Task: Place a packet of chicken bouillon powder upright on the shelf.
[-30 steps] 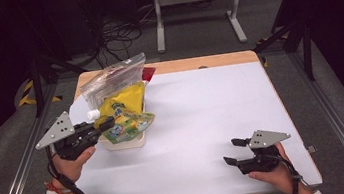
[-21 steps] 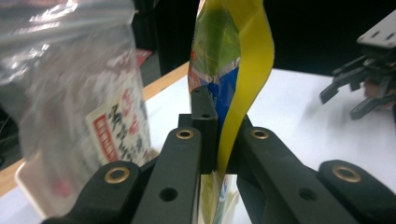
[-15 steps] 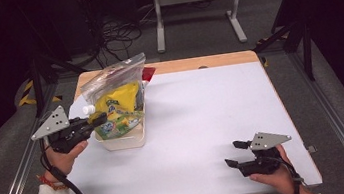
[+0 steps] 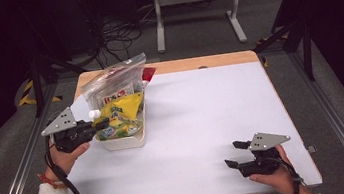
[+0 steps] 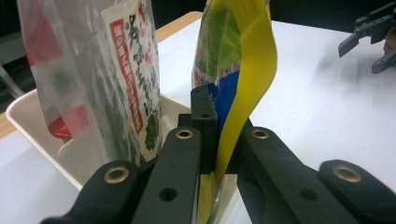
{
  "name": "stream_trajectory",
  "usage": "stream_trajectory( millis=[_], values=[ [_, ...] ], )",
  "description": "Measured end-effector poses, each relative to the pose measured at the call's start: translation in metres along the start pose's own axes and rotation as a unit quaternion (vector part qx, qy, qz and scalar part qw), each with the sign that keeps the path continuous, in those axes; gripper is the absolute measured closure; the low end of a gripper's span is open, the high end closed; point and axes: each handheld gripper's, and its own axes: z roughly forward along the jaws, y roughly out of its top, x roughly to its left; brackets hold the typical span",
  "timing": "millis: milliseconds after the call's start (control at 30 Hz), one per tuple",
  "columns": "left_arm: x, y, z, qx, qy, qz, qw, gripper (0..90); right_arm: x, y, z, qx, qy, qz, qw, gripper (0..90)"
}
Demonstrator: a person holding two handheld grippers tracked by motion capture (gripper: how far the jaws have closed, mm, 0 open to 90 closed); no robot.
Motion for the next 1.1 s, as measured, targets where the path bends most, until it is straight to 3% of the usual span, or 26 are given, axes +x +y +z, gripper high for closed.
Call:
stream_trajectory(
  millis=[333, 733, 1100],
  values=[
    [0.003, -0.010, 0.006, 0.007, 0.005, -0.019, 0.9998, 88.2, 0.001, 0.001, 0.001, 0.000, 0.002, -0.003, 1.0000, 30.3],
    [-0.001, -0.024, 0.015, 0.030, 0.008, -0.027, 0.9991, 88.2, 0.000, 0.007, 0.004, -0.005, 0.006, -0.007, 0.9999, 30.3],
    [-0.003, -0.030, 0.016, 0.028, 0.017, -0.034, 0.9989, 88.1, 0.001, 0.009, 0.006, -0.003, 0.009, -0.013, 0.9999, 30.3]
  ],
)
